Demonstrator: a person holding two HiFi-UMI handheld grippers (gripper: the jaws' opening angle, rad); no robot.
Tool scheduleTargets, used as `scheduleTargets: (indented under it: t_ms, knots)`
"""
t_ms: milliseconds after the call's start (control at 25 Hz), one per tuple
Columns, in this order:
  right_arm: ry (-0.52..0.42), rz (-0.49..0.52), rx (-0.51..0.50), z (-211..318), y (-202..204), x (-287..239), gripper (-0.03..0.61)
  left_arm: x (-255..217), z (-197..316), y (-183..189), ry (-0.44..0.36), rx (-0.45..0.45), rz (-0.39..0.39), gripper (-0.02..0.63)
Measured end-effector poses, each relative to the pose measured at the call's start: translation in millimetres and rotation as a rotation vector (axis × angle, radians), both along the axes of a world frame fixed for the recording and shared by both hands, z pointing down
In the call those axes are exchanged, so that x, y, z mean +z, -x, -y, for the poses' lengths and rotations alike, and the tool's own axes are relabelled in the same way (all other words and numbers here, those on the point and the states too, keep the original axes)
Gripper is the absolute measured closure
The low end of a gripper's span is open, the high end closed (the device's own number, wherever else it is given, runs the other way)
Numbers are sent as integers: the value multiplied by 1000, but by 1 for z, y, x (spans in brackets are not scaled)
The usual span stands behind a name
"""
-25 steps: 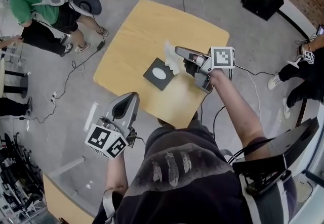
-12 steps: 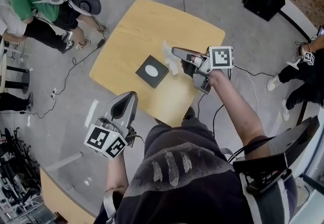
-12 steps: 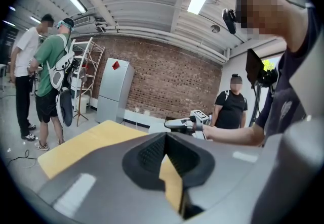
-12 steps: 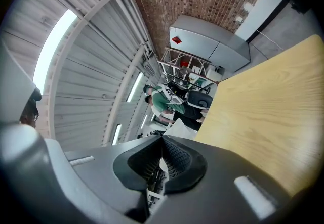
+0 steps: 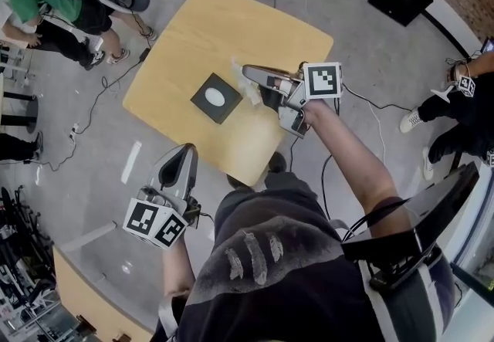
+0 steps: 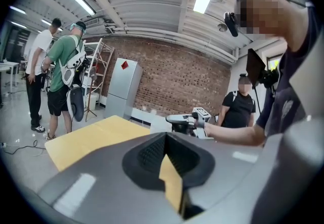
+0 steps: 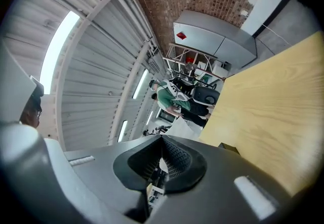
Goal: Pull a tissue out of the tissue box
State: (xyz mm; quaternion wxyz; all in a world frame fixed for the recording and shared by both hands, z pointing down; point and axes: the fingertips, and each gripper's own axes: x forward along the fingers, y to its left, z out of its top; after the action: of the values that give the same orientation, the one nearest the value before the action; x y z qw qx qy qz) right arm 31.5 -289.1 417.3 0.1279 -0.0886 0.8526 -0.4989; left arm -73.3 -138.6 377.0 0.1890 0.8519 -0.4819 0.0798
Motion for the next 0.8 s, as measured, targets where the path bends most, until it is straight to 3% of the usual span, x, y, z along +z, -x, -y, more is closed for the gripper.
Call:
scheduleTargets:
  t_ms: [400, 800]
  knots:
    - [-12, -62, -6, -18, 17, -9, 580, -3, -16, 16, -32, -10, -36, 612]
    - [-49, -131, -6, -81, 85, -13, 580, -2, -66, 94, -85, -17, -99, 612]
